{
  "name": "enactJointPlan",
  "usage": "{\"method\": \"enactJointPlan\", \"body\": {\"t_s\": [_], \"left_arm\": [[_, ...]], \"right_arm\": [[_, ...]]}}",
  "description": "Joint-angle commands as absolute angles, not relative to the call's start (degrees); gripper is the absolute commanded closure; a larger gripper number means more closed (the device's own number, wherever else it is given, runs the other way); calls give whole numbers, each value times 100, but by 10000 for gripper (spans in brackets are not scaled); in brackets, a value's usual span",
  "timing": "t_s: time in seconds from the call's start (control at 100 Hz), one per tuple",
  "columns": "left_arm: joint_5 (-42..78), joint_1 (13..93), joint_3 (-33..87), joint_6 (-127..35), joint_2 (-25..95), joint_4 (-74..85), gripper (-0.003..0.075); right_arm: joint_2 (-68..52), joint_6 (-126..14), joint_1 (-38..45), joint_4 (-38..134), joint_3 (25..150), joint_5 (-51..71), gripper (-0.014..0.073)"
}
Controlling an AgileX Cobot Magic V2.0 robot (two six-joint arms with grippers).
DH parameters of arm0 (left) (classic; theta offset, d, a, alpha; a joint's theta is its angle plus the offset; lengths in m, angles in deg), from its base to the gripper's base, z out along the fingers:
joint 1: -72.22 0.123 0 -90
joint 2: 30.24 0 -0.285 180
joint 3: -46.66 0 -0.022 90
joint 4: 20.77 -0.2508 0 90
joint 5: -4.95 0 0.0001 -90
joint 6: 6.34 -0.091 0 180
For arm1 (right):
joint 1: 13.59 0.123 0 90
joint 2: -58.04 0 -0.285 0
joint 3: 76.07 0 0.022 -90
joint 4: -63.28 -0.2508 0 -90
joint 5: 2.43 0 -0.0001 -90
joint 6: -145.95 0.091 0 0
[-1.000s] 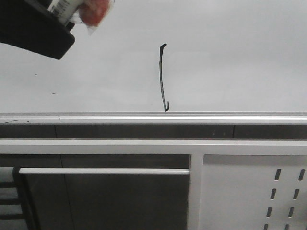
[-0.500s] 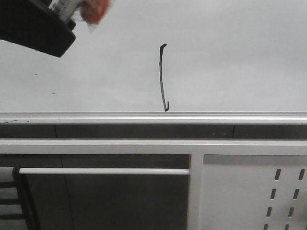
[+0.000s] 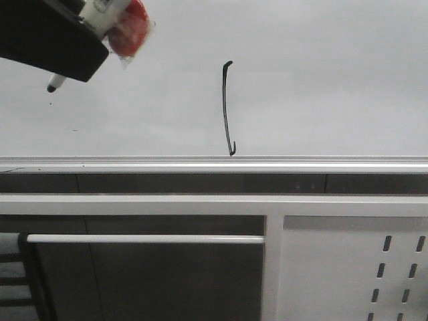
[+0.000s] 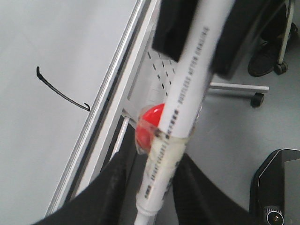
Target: Write number 1 on whiteboard
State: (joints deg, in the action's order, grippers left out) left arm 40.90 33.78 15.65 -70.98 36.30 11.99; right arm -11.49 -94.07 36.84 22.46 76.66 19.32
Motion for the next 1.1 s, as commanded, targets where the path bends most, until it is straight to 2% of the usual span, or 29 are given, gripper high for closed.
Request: {"method": "enactJointPlan", "body": {"t_s": [0.0,0.1,0.27,0.41,0.8,0.85,0.92,1.04,1.09], "left_arm": [[3731,3346,1765,-7048,3569,1449,492],[3731,3346,1765,-7048,3569,1449,535],[3731,3346,1765,-7048,3569,1449,663],[3731,3346,1765,-7048,3569,1449,727],[3731,3346,1765,-7048,3569,1449,739],[3709,3346,1765,-7048,3569,1449,739],[3642,3346,1765,-7048,3569,1449,739],[3473,3346,1765,-7048,3569,1488,739],[3364,3346,1765,-7048,3569,1567,739]], "right_arm": [[-1080,-9436,3662,2164,7841,1779,673],[-1080,-9436,3662,2164,7841,1779,673],[-1080,-9436,3662,2164,7841,1779,673],[-1080,-9436,3662,2164,7841,1779,673],[-1080,-9436,3662,2164,7841,1770,667],[-1080,-9436,3662,2164,7841,1770,637],[-1080,-9436,3662,2164,7841,1770,547],[-1080,-9436,3662,2164,7841,1745,306],[-1066,-9436,3662,2164,7841,1699,235]]}}
